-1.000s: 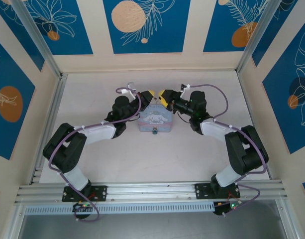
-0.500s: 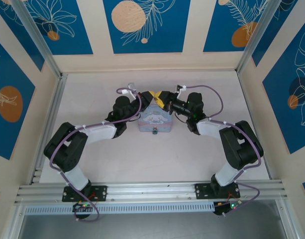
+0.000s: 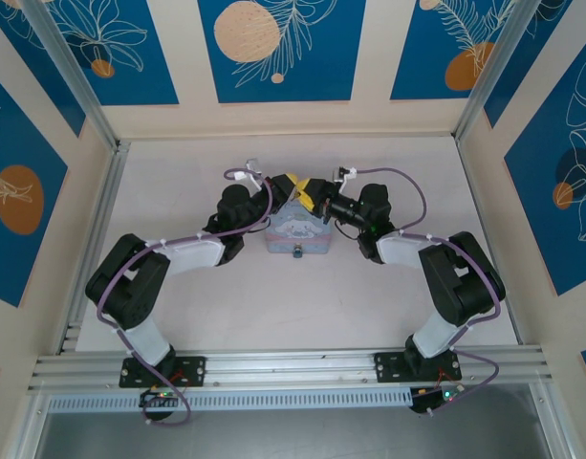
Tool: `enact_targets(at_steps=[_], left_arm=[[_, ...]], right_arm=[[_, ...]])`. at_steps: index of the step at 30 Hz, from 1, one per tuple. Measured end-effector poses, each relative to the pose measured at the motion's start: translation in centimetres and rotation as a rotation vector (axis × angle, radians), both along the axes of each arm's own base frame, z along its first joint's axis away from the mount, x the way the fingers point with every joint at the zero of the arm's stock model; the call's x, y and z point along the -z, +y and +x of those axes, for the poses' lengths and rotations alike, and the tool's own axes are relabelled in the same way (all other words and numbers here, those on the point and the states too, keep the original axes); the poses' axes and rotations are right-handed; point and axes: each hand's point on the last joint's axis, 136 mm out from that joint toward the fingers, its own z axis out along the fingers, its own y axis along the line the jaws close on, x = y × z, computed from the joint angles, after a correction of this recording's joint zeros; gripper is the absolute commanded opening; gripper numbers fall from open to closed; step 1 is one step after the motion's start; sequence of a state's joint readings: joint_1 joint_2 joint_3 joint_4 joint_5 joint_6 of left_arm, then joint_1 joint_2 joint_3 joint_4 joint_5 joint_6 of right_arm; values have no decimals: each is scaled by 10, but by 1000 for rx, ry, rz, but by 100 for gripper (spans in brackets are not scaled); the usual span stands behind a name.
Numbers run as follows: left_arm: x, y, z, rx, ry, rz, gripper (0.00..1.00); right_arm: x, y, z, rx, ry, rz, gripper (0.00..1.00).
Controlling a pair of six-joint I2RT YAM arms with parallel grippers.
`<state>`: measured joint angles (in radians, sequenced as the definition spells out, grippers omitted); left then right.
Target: Unlock a padlock with a key
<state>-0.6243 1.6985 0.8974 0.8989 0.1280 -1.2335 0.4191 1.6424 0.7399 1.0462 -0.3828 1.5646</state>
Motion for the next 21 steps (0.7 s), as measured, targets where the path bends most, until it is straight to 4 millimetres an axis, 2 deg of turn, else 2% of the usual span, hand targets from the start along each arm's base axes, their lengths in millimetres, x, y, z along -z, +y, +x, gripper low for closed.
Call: enact_targets(at_steps=[8, 21], left_arm=[[-1, 1, 1, -6, 3, -6, 0], [0, 1, 1, -10, 9, -12, 0]], right_arm=[[13, -1, 1, 9, 30, 10, 27], [10, -3, 2, 18, 30, 31, 14]])
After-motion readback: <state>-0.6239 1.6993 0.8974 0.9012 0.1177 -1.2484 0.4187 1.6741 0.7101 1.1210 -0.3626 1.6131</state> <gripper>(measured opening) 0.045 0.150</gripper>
